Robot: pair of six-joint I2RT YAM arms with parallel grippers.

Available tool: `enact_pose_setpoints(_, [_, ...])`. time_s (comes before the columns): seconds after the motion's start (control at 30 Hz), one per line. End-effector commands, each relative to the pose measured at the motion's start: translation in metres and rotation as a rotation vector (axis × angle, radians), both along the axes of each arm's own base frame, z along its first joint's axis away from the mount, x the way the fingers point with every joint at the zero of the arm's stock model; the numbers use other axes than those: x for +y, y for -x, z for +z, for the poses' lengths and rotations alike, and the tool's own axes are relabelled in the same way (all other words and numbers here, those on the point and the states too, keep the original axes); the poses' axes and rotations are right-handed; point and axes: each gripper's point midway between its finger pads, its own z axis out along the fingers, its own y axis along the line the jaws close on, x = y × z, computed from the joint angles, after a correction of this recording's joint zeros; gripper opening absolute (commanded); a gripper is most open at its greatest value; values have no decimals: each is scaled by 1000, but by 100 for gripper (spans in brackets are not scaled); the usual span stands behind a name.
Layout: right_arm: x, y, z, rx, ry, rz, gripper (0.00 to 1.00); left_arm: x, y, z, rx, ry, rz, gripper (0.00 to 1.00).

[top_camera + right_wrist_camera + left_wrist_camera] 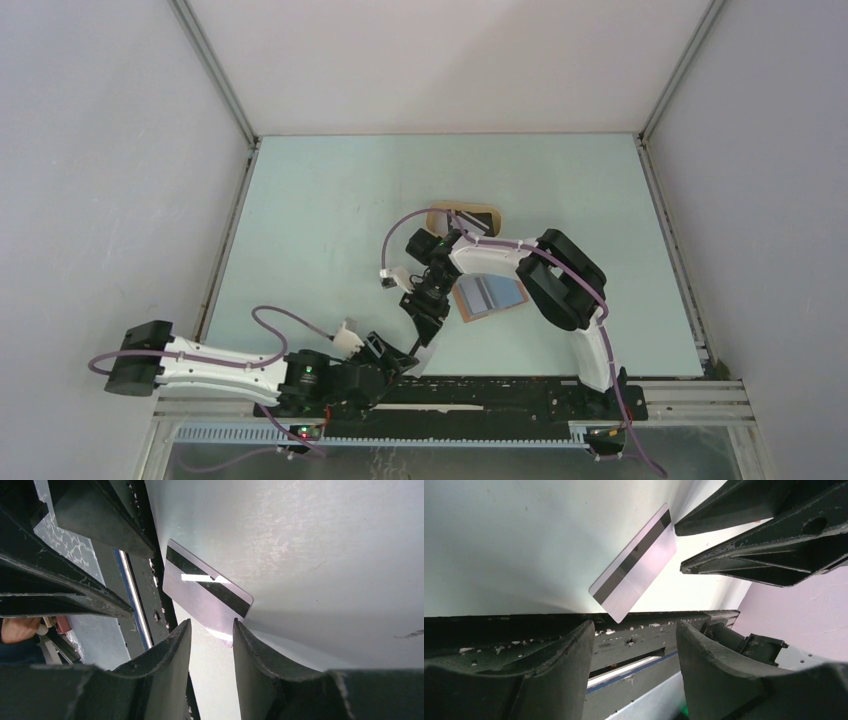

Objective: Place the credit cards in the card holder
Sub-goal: Move the credit card to the center of the board.

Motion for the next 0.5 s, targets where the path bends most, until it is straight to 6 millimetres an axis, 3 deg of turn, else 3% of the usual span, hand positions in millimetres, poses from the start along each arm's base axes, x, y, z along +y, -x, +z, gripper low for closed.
enact_pose_setpoints(0.0, [1,1,0,35,-2,-19,44,-8,-28,30,265,355,464,66])
enact_pose_setpoints(0.47, [2,3,2,68,-11,-34,44,-24,-30,31,272,387,469,66])
